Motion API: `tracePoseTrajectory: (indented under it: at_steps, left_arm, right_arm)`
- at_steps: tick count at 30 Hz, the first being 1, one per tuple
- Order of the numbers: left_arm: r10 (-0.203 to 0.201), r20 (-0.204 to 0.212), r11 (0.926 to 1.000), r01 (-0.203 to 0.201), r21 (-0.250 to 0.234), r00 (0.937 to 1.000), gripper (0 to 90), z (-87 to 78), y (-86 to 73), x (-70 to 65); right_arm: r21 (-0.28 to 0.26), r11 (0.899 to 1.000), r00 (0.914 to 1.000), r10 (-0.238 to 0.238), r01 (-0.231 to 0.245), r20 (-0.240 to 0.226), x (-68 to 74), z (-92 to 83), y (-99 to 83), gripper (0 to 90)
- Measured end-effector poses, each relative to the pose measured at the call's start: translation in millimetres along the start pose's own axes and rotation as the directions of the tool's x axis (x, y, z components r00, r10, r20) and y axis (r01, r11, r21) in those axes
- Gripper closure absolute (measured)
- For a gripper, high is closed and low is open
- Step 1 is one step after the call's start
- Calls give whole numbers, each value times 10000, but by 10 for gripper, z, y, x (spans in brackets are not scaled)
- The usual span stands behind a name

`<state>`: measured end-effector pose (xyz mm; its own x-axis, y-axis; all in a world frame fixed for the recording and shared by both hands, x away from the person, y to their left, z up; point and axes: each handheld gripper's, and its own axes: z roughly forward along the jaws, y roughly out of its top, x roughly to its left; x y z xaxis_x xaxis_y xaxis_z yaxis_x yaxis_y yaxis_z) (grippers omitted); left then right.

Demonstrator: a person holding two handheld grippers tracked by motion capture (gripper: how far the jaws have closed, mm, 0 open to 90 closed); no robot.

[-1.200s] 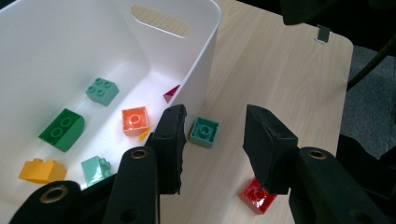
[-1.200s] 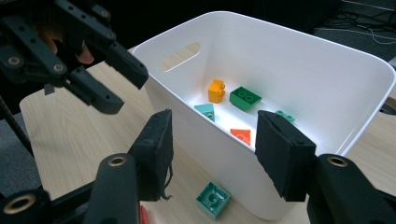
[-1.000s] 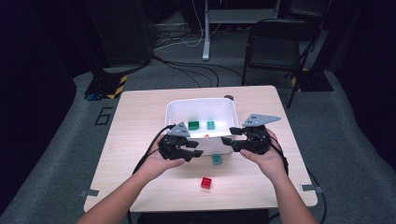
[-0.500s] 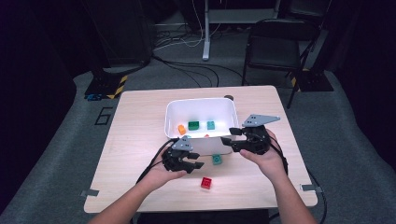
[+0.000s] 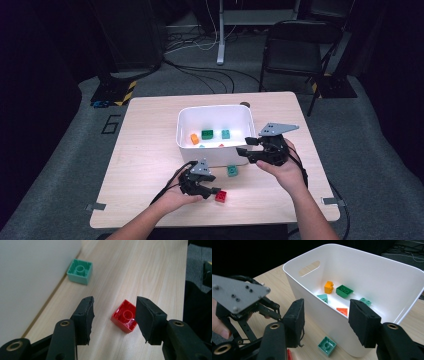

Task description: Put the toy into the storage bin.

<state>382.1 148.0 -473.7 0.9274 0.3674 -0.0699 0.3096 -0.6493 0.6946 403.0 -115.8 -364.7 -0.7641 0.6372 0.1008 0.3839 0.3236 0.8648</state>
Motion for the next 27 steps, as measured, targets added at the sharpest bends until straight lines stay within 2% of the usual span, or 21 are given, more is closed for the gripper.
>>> tracePoseTrajectory:
  at_steps: [2,16,20,27]
  left_arm:
    - [131,84,9999,-132,88,9999,483,33,-17,-14]
    - [-14,295,10000,13,6,9996,453,170,-128,-49]
    - [78,416,9996,-89,259,9991,440,224,-126,-55]
    - [139,365,9997,-147,219,9992,453,317,-96,-66]
  right_arm:
    - [-8,10000,10000,-10,10,-8,1,1,1,460]
    - [73,10000,10000,-10,11,-59,25,31,-10,460]
    - [78,10000,10000,-5,5,-43,21,33,-11,460]
    - [89,10000,10000,2,-2,-47,16,34,-15,460]
